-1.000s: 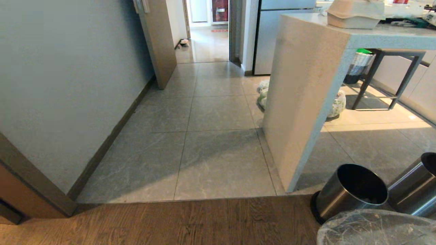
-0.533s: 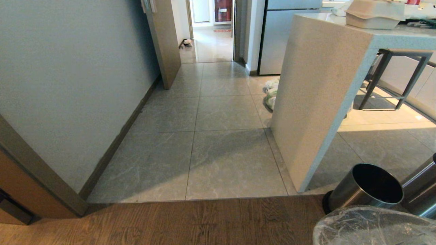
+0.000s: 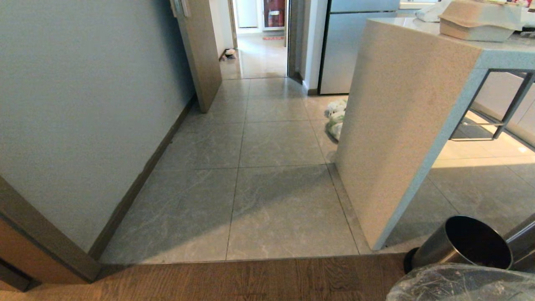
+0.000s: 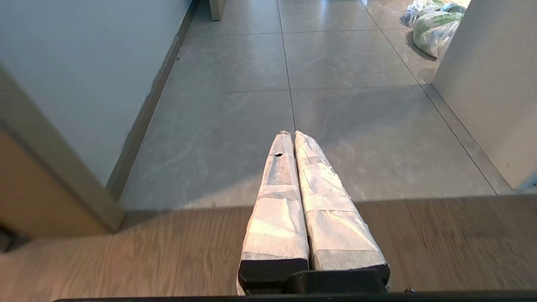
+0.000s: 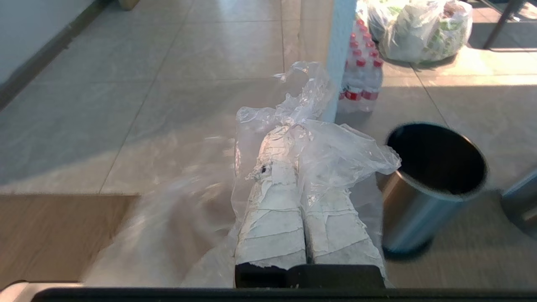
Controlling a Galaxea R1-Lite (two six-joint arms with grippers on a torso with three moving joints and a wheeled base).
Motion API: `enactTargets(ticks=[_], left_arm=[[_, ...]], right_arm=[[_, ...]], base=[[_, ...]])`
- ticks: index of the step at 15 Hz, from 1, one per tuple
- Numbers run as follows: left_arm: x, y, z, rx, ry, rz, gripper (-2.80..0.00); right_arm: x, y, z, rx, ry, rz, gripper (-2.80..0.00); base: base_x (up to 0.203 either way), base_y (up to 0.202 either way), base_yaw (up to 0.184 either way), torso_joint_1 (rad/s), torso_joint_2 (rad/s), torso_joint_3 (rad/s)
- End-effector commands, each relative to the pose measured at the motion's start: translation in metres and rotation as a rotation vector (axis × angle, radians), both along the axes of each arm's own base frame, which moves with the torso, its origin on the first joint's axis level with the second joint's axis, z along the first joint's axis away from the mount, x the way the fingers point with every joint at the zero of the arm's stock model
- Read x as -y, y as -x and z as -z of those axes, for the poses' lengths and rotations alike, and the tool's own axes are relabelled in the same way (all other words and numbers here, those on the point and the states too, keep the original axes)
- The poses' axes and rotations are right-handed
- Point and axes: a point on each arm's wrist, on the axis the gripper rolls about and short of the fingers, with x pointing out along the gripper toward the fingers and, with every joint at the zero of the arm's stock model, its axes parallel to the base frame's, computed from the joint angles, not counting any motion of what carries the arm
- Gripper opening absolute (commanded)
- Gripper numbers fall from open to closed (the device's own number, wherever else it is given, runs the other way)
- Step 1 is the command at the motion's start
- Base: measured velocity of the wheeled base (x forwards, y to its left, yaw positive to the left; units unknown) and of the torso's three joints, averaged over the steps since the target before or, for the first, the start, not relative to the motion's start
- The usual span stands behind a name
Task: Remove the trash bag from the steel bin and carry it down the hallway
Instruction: Put the trash bag at the door
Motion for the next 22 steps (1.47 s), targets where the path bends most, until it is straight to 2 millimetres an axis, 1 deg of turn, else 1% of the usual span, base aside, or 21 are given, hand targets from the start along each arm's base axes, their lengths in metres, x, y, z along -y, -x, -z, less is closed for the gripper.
enactTargets(ticks=[1,22], left_arm=[[0.0,-0.0001,0.0004,-0.002,0.001,0.0,-2.8],[0.0,-0.0001,0.0004,-0.002,0.003,0.0,-2.8]], right_arm=[[0.0,-0.0002,0.0004,-0.003,0.001,-0.001,-2.8],[0.0,-0.0003,0.0007,-0.004,0.001,-0.001,-2.8]], base=[[0.189,0.0,0.001,0.0,0.0,0.005],[0.191,0.0,0.002,0.002,0.0,0.003]])
